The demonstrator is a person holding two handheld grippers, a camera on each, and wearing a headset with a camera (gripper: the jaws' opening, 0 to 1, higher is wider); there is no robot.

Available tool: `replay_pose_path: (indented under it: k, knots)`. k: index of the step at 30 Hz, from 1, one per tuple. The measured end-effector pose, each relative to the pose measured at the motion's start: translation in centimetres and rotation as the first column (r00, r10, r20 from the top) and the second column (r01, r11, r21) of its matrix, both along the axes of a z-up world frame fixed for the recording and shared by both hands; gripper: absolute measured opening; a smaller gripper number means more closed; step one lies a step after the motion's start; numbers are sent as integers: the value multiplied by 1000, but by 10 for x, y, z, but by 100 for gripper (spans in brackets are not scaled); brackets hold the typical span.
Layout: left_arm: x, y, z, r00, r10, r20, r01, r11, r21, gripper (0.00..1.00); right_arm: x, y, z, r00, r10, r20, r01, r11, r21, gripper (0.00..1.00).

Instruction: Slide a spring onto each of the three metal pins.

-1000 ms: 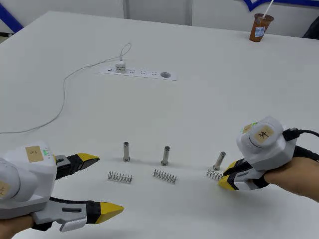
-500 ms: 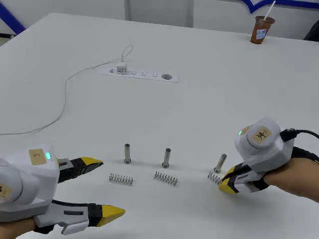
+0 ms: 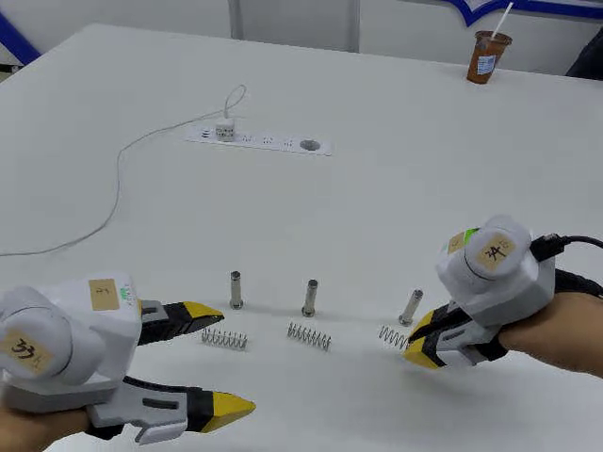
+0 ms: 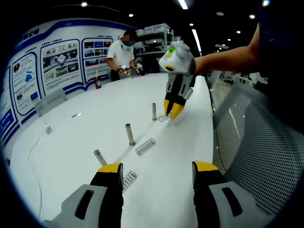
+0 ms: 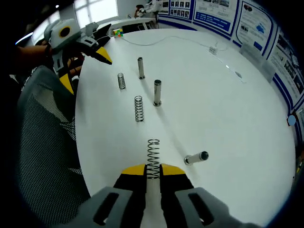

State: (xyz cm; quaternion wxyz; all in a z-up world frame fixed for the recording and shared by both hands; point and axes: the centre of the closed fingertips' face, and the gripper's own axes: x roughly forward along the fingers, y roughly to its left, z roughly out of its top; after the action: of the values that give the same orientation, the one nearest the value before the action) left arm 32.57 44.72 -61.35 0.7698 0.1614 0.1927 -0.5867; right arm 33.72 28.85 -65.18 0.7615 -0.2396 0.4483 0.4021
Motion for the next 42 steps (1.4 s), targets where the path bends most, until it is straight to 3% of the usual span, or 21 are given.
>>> replay_pose_path:
  k: [17,30,42]
  knots:
    - [-1,-41,5,991,-135,20,135,991,3,50,-9,49,26,982,185,27,-186,982,25,11]
    - [-5,-55,10,985,-174,16,174,984,-22,39,-16,82,36,945,323,52,-324,946,16,11]
    - [-13,-64,9,975,-221,24,222,975,-22,24,-26,95,35,914,403,50,-403,915,1,12]
